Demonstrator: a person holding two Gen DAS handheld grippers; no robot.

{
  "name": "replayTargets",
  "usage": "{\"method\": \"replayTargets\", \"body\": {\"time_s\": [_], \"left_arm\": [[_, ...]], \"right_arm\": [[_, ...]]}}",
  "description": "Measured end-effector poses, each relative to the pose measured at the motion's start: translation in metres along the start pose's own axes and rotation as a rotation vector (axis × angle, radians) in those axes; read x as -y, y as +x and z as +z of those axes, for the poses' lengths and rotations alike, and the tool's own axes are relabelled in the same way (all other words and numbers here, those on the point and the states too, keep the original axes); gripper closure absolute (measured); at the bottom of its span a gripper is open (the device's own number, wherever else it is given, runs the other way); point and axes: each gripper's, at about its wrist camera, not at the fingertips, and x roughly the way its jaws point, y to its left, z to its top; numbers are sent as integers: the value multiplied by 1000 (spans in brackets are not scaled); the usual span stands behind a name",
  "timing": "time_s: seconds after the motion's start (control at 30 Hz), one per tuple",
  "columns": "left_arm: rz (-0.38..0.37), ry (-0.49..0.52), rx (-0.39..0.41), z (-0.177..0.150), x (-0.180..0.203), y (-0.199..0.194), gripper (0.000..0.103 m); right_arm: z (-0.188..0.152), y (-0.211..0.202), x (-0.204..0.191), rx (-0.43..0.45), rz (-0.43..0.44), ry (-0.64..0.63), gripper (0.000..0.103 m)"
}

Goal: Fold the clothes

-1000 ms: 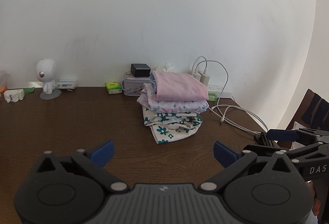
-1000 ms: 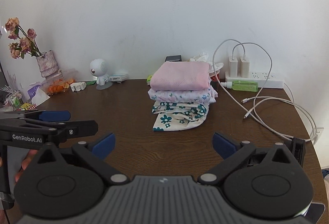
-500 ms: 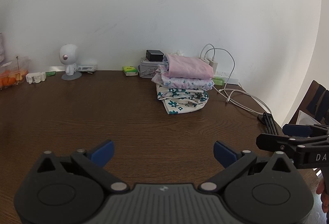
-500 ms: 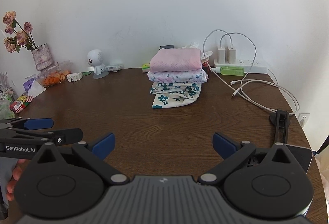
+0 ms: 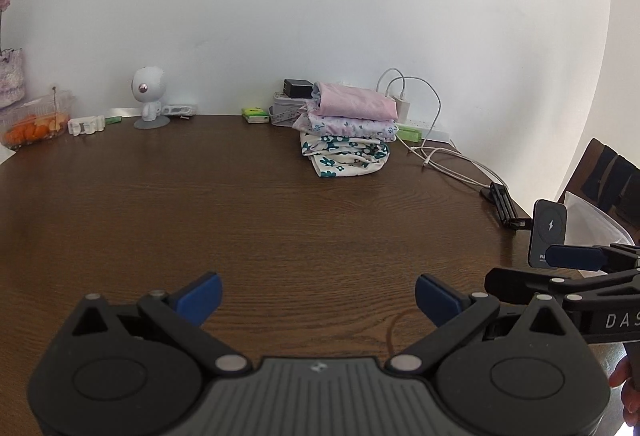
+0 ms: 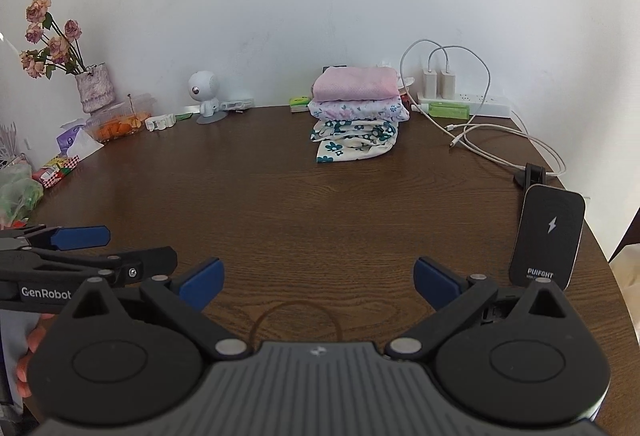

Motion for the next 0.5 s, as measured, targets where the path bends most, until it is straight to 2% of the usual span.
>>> {"method": "replayTargets", "body": {"time_s": [0.23,0.5], "left_arm": [[-18,-24,-27,-35,0,-26,0],[3,-34,-50,-66,-3,-53,0]], "right_arm": [[-32,-24,-7,-3,-5,31,0],[-68,-44,-20,-27,22,49,0]]}}
